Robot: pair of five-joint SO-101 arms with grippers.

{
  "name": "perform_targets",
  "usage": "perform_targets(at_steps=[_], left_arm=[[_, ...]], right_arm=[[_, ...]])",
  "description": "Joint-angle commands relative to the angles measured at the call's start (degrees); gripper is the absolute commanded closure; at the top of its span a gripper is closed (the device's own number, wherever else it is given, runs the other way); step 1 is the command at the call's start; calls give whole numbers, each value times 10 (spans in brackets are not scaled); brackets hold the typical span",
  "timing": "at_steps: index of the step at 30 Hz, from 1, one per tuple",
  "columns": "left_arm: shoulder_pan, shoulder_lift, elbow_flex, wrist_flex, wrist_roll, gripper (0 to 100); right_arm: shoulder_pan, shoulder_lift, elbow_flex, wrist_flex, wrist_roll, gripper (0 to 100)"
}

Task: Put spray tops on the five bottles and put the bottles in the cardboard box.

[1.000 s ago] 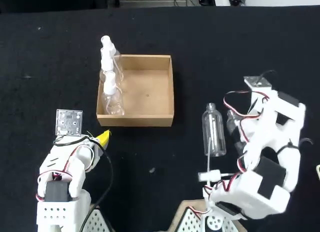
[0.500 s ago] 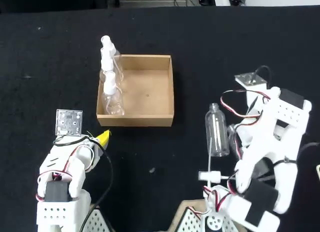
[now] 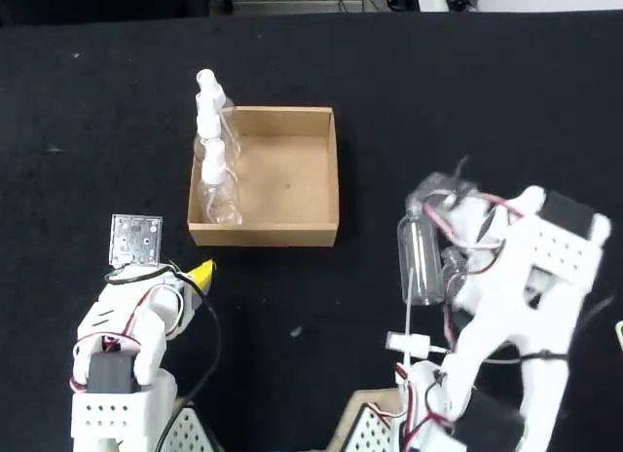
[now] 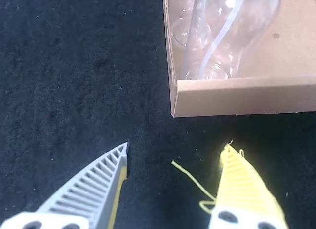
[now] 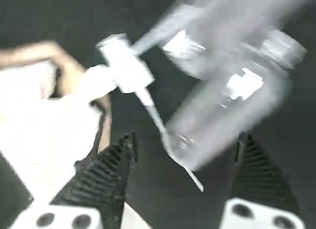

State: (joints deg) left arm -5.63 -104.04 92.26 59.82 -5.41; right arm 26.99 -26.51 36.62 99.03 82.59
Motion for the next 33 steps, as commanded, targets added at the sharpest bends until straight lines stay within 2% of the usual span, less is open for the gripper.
perform_targets(at_steps=[1,5,8,16,23,30,33], left_arm=[[-5,-4,-36,1,-4,730],[-5,-4,-36,2,-4,730],[-6,-4,-36,2,-4,730],[-6,-4,-36,2,-4,730],[-6,-4,-36,0,-4,730],[-6,-4,-36,0,-4,730],[-6,-4,-36,0,-4,730]], right_arm=[[-56,-43,62,16,87,759],[-142,-52,118,13,54,775],[-179,-56,157,-6,48,775],[-187,-54,247,-110,51,774],[-187,-56,324,-184,48,683],[-251,-56,376,-244,48,690],[-281,-57,374,-248,47,770]])
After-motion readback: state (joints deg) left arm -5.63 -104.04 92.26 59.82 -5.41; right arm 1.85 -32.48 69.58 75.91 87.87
